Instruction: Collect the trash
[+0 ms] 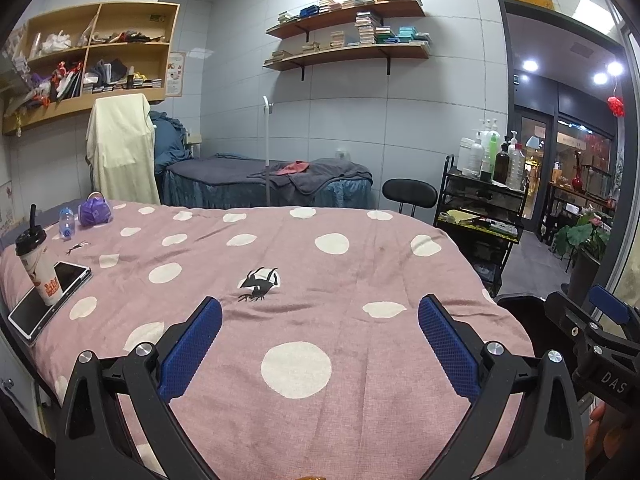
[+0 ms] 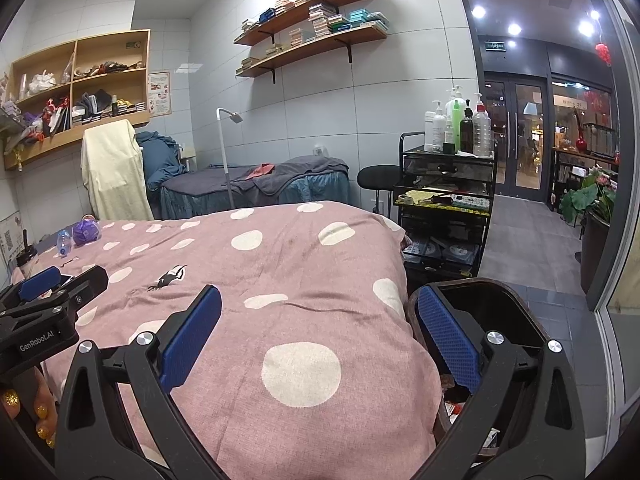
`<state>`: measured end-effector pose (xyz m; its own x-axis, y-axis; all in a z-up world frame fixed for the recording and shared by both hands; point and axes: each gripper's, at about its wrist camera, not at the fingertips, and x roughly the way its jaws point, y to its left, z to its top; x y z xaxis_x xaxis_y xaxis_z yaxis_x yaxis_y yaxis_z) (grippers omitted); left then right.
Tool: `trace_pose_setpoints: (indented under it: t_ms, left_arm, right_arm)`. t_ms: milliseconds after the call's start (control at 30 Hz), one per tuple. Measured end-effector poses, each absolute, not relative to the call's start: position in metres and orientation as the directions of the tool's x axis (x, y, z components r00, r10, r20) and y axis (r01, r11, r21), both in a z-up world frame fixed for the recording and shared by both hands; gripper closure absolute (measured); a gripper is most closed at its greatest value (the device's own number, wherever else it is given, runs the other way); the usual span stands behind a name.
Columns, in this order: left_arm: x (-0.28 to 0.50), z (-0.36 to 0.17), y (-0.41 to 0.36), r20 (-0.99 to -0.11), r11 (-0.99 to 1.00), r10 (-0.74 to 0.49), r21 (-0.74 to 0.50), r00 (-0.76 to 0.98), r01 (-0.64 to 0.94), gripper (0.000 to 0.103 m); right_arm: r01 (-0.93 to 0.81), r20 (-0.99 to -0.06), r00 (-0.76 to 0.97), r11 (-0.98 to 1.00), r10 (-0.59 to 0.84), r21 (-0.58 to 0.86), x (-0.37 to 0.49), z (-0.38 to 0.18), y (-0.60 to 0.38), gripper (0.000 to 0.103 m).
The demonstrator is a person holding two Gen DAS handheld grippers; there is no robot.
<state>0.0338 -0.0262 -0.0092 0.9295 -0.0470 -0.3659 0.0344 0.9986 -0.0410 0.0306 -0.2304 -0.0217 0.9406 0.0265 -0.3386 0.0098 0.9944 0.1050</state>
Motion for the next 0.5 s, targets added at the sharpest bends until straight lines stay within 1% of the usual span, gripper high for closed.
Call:
trace_pose_setpoints:
  t_ms: [267, 500]
  left_arm:
    - [0.0320, -0.0090, -0.0255, -0.369, 0.997, -0.059, -0.065, 0.928, 0.038, 0.006]
    - [0.0341, -0.0101, -0.0251, -0.380, 0.998, -0.038, -0.054, 0.924, 0.019, 0.006]
  right_arm:
    - [0.009, -0.341, 0.940, 0.993, 0.031, 0.116, 0.0300, -0.0209, -0.2318, 0.006]
    - [0.010, -0.355, 0.934, 0.992, 0.035, 0.124, 0.0327, -0.0221, -0.2319, 0.006]
